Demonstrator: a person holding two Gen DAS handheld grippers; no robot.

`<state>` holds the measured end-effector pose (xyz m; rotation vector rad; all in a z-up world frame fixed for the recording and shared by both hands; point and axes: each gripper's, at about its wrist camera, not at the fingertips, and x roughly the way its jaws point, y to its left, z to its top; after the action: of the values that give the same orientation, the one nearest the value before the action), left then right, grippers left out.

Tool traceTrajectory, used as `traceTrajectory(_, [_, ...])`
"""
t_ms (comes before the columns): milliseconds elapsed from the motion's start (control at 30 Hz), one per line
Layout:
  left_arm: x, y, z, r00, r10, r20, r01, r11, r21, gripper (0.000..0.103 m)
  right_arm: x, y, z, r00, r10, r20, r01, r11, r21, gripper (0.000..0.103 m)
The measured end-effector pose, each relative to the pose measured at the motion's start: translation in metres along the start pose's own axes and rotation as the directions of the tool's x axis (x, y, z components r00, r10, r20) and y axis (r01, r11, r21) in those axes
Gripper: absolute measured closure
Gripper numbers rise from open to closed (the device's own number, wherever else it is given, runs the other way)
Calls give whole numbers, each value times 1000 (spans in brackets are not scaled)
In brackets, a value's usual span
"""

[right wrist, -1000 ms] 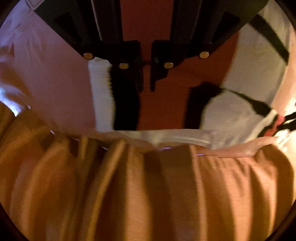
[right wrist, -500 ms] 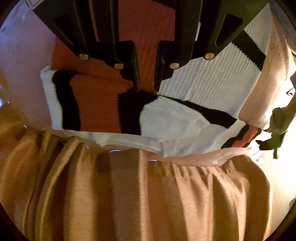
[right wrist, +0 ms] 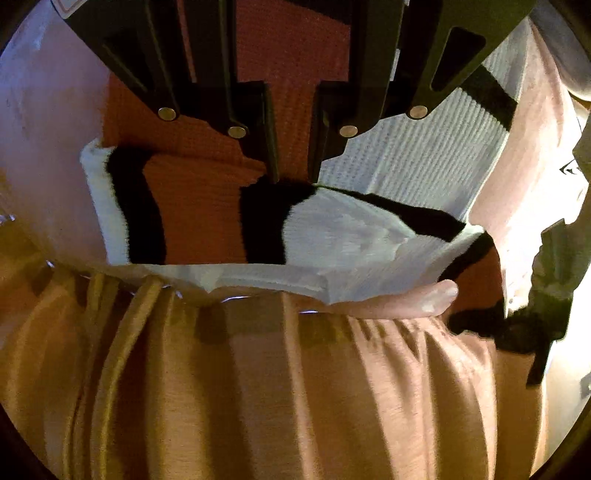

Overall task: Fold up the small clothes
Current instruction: 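Grasp the other striped sleeve with the left gripper and fold it across the body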

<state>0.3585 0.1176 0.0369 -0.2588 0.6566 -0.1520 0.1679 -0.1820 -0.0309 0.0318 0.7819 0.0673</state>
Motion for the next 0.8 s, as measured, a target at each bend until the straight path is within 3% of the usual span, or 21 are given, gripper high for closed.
traceTrajectory(133, [-6, -88, -25, 997, -75, -21, 78, 985, 155, 96, -7, -23, -1, 1000, -22, 6, 22, 1000, 17, 88])
traceTrajectory(200, [0, -131, -52, 990, -120, -68, 132, 969, 207, 94, -9, -36, -4, 999, -35, 4, 35, 999, 30, 88])
traceTrajectory(333, [23, -188, -113, 984, -97, -149, 141, 936, 323, 91, -8, -65, -11, 998, -66, -15, 66, 997, 45, 88])
traceTrajectory(367, [32, -200, -132, 980, -82, -183, 142, 927, 346, 86, -8, -70, -12, 997, -69, -21, 70, 996, 48, 88])
traceTrajectory(400, [34, -205, -151, 975, -62, -213, 138, 922, 362, 81, -7, -76, -15, 997, -74, -28, 75, 996, 52, 88])
traceTrajectory(467, [46, -203, -176, 970, -19, -240, 114, 913, 392, 62, -5, -85, -18, 996, -82, -35, 84, 995, 56, 87])
traceTrajectory(567, [37, -202, -208, 971, 16, -240, 89, 903, 421, 41, 0, -93, -18, 995, -84, -45, 87, 994, 59, 75])
traceTrajectory(667, [22, -185, -215, 972, 31, -231, 73, 900, 429, 20, 2, -87, -11, 997, -70, -39, 71, 997, 23, 71])
traceTrajectory(800, [-10, -149, -207, 981, 85, -173, 4, 887, 461, 18, 5, -60, 9, 1000, -13, -17, 12, 999, -41, 60])
